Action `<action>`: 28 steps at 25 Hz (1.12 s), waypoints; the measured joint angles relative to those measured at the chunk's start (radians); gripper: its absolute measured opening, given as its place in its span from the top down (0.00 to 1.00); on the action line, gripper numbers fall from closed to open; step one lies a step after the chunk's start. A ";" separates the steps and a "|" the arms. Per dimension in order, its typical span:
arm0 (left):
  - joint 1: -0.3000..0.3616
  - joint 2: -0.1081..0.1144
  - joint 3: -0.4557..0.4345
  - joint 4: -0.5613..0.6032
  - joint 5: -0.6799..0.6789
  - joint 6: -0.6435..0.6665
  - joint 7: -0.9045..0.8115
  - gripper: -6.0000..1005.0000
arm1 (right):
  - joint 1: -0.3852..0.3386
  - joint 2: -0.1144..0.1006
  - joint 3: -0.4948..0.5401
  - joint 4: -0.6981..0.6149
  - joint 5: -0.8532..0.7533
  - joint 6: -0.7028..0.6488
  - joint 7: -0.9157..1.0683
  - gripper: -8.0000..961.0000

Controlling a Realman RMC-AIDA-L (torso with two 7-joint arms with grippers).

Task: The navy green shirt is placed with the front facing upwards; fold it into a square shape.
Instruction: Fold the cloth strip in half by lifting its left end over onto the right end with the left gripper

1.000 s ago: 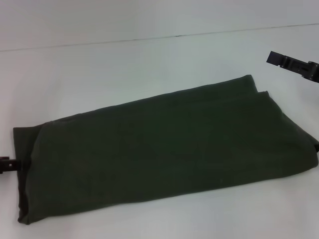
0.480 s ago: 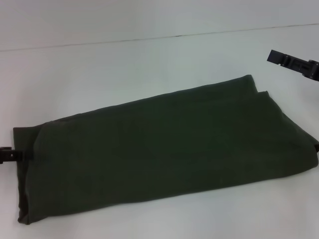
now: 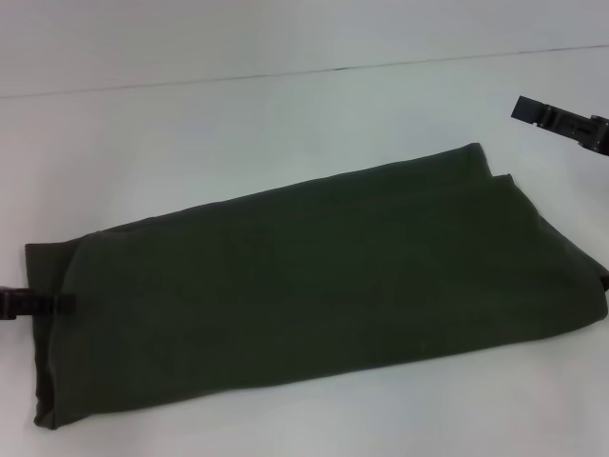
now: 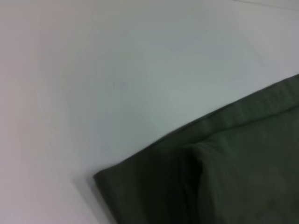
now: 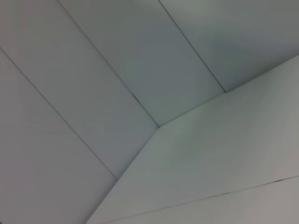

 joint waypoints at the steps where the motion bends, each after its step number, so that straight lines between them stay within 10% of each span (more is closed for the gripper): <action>1: -0.001 0.000 0.001 0.010 0.001 -0.009 0.000 0.22 | 0.000 0.000 0.000 0.000 0.000 0.000 0.000 0.05; 28: -0.020 0.004 0.030 0.073 0.027 -0.103 0.009 0.22 | -0.002 -0.003 0.000 0.000 0.000 0.000 0.001 0.05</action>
